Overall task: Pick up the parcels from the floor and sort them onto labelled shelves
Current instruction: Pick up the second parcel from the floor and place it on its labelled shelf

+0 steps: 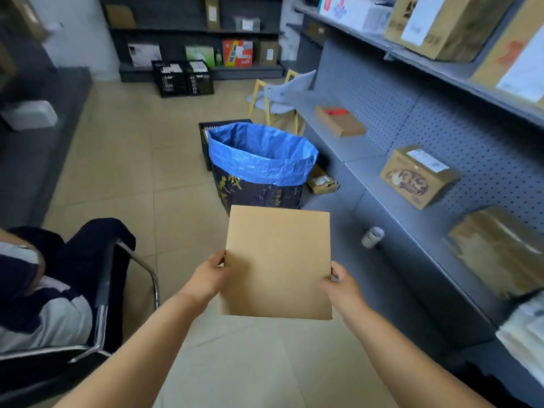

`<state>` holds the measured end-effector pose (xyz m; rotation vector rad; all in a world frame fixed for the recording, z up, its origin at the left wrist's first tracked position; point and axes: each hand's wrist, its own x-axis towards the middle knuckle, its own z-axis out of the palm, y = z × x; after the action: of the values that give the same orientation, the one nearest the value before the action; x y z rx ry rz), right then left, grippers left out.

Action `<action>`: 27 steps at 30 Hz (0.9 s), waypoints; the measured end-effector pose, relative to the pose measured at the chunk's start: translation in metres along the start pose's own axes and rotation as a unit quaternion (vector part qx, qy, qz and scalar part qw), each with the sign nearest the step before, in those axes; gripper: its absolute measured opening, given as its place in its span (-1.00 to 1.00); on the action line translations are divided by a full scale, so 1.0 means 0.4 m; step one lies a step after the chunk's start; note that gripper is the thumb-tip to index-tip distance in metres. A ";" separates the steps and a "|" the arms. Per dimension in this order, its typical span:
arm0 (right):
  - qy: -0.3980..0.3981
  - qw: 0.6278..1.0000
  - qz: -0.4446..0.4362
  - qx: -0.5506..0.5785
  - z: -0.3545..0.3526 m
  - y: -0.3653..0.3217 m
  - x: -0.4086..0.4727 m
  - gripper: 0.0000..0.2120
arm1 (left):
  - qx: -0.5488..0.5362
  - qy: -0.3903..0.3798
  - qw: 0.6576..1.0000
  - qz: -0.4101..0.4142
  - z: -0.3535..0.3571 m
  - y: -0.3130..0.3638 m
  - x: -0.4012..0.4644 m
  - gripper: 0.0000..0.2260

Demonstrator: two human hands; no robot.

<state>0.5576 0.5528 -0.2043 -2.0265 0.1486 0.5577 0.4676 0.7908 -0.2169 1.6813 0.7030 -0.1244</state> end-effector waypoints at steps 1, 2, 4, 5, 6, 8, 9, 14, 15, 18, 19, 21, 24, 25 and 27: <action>0.008 1.000 -0.011 0.000 -0.021 -0.018 -0.016 -0.72 | -0.001 -0.005 1.000 0.012 0.000 0.027 -0.016 -0.55; 0.017 1.000 -0.021 0.003 -0.040 -0.035 -0.028 -0.74 | -0.004 -0.005 1.000 0.024 0.001 0.059 -0.034 -0.57; 0.039 0.999 -0.034 0.012 -0.076 -0.064 -0.049 -0.77 | -0.012 0.000 0.999 0.045 0.002 0.117 -0.067 -0.62; 0.047 0.998 -0.041 0.019 -0.095 -0.080 -0.058 -0.78 | -0.023 0.000 0.998 0.056 0.001 0.141 -0.080 -0.62; 0.052 0.997 -0.047 0.027 -0.111 -0.094 -0.065 -0.81 | -0.037 0.000 0.997 0.064 0.001 0.164 -0.092 -0.60; 0.061 0.996 -0.056 0.046 -0.137 -0.125 -0.086 -0.79 | -0.067 0.003 0.995 0.080 0.000 0.201 -0.107 -0.50; 0.062 0.995 -0.060 0.054 -0.147 -0.141 -0.096 -0.77 | -0.080 0.010 0.993 0.087 -0.001 0.217 -0.110 -0.47; 0.076 0.987 -0.091 0.106 -0.194 -0.201 -0.133 -0.87 | -0.101 0.017 0.989 0.106 -0.005 0.300 -0.120 -0.56; 0.074 0.986 -0.094 0.116 -0.201 -0.214 -0.140 -0.84 | -0.101 0.004 0.989 0.110 -0.006 0.321 -0.131 -0.58; 0.088 0.977 -0.111 0.162 -0.216 -0.245 -0.146 -0.74 | -0.089 -0.022 0.989 0.116 -0.014 0.367 -0.149 -0.65; 0.091 0.974 -0.114 0.173 -0.221 -0.251 -0.148 -0.71 | -0.089 -0.020 0.988 0.125 -0.018 0.379 -0.158 -0.72; 0.087 0.970 -0.115 0.197 -0.229 -0.270 -0.154 -0.70 | -0.108 -0.006 0.986 0.130 -0.023 0.402 -0.173 -0.76; 0.093 0.956 -0.129 0.245 -0.245 -0.295 -0.162 -0.78 | -0.142 0.017 0.980 0.135 -0.028 0.423 -0.178 -0.65; 0.094 0.951 -0.134 0.262 -0.251 -0.302 -0.169 -0.73 | -0.145 0.025 0.979 0.141 -0.031 0.430 -0.185 -0.65; 0.092 0.941 -0.145 0.291 -0.258 -0.312 -0.178 -0.69 | -0.143 0.031 0.978 0.152 -0.040 0.442 -0.199 -0.66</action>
<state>0.5691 0.5184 -0.0309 -1.4778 0.1068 0.1097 0.4886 0.7636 -0.0253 1.4988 0.4761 0.2363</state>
